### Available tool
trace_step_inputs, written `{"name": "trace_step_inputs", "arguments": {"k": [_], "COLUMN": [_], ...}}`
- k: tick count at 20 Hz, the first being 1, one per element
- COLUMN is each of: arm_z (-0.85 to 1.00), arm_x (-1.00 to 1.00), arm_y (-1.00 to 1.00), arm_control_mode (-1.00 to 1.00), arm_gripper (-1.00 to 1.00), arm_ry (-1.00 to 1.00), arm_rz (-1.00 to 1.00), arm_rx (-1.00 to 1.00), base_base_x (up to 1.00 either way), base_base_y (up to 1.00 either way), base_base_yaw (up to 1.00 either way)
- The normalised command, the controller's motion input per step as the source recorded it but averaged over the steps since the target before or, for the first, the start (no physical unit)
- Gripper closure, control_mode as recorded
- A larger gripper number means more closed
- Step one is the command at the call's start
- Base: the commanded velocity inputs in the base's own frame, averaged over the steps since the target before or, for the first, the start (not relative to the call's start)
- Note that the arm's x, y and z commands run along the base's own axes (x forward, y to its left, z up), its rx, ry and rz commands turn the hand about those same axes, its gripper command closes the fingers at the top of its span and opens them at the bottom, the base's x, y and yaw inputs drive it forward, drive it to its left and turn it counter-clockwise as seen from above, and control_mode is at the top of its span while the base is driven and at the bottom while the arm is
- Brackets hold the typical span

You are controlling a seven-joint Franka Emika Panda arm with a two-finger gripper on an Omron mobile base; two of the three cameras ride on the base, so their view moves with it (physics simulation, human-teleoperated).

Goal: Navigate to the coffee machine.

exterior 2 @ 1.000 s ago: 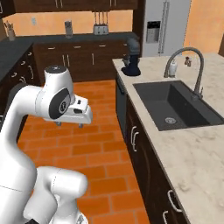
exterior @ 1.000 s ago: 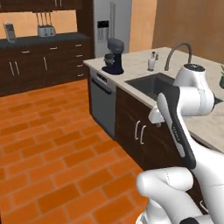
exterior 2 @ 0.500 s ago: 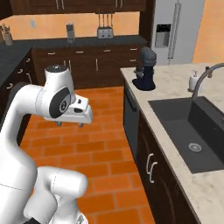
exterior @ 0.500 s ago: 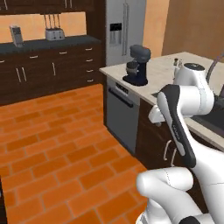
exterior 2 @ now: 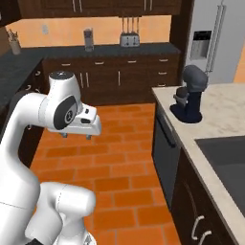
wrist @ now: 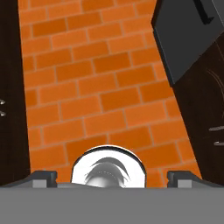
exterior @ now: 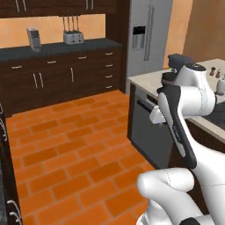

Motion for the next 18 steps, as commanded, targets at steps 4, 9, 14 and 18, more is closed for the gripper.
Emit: {"name": "trace_step_inputs", "arguments": {"k": [4,9,14,18], "arm_z": [0.00,0.00,0.00,0.00], "arm_x": [0.00,0.00,0.00,0.00], "arm_y": [0.00,0.00,0.00,0.00], "arm_control_mode": [1.00,1.00,1.00,1.00], "arm_gripper": [-1.00,-1.00,-1.00,-1.00], "arm_ry": [0.00,0.00,0.00,0.00], "arm_rz": [0.00,0.00,0.00,0.00], "arm_rx": [0.00,0.00,0.00,0.00], "base_base_x": [1.00,1.00,1.00,1.00], "base_base_y": [0.48,0.25,0.06,0.01], "base_base_yaw": [0.24,0.26,0.25,0.28]}}
